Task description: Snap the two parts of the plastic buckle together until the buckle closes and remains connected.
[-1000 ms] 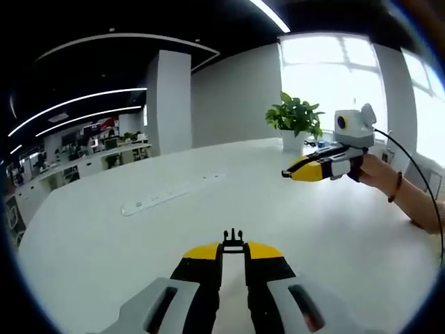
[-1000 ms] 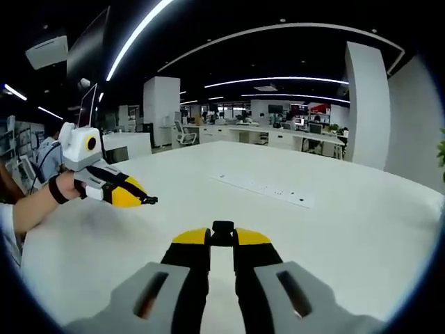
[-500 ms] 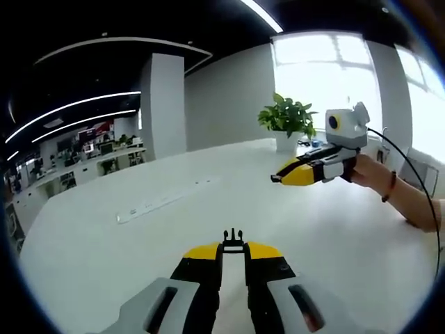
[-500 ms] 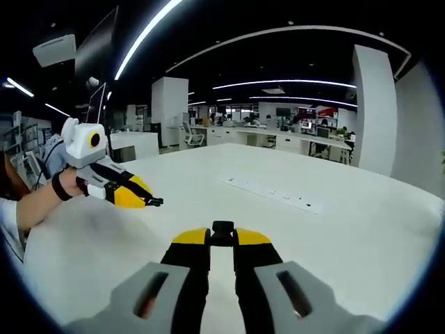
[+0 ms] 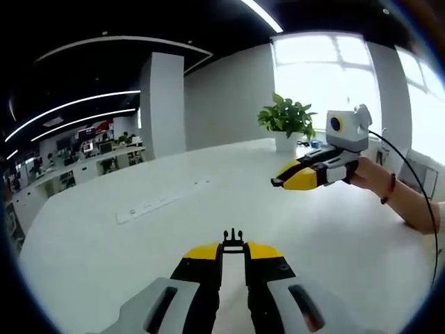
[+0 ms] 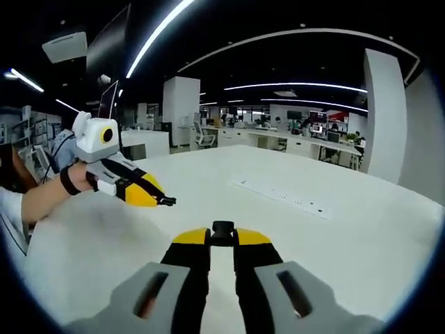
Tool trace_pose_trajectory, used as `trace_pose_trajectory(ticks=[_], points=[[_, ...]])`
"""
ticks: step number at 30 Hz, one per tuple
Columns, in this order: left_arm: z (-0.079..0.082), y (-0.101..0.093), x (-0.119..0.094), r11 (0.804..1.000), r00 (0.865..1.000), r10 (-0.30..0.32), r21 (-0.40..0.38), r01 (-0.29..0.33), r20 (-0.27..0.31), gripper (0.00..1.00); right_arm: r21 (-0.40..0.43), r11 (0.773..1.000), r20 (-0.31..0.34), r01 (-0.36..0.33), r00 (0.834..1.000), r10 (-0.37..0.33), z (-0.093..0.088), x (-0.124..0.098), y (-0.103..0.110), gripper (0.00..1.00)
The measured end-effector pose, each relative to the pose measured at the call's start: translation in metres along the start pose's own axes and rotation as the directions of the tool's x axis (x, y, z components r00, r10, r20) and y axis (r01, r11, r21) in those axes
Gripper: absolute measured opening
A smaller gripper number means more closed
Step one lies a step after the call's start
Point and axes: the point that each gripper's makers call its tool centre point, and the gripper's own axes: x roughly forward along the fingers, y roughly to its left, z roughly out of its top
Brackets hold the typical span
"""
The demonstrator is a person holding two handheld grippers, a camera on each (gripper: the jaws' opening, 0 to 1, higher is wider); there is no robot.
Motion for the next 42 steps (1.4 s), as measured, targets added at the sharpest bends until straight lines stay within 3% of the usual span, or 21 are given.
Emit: trace_pose_trajectory(ticks=[11, 19, 29, 32, 42], points=[[-0.001, 0.003, -0.006, 1.000, 1.000, 0.002, 0.002, -0.002, -0.005, 0.11, -0.021, 0.999, -0.001, -0.027, 1.000, 0.027, 0.002, 0.003, 0.021, 0.11], [0.008, 0.008, -0.019, 1.000, 1.000, -0.005, 0.014, 0.005, 0.015, 0.11, -0.041, 0.998, 0.006, -0.047, 0.999, 0.047, 0.006, -0.002, 0.033, 0.11], [0.007, 0.015, -0.027, 1.000, 1.000, -0.008, 0.017, 0.008, 0.004, 0.11, -0.055, 0.997, -0.008, -0.058, 0.998, 0.058, 0.008, 0.001, 0.024, 0.11], [0.001, 0.015, -0.036, 0.997, 1.000, -0.010, 0.070, 0.011, -0.021, 0.11, -0.070, 0.995, -0.010, -0.072, 0.997, 0.072, 0.006, -0.002, 0.026, 0.11], [-0.008, 0.023, -0.053, 0.998, 1.000, 0.000, 0.066, 0.002, -0.028, 0.11, -0.084, 0.993, -0.034, -0.086, 0.996, 0.084, 0.001, -0.002, 0.028, 0.11]])
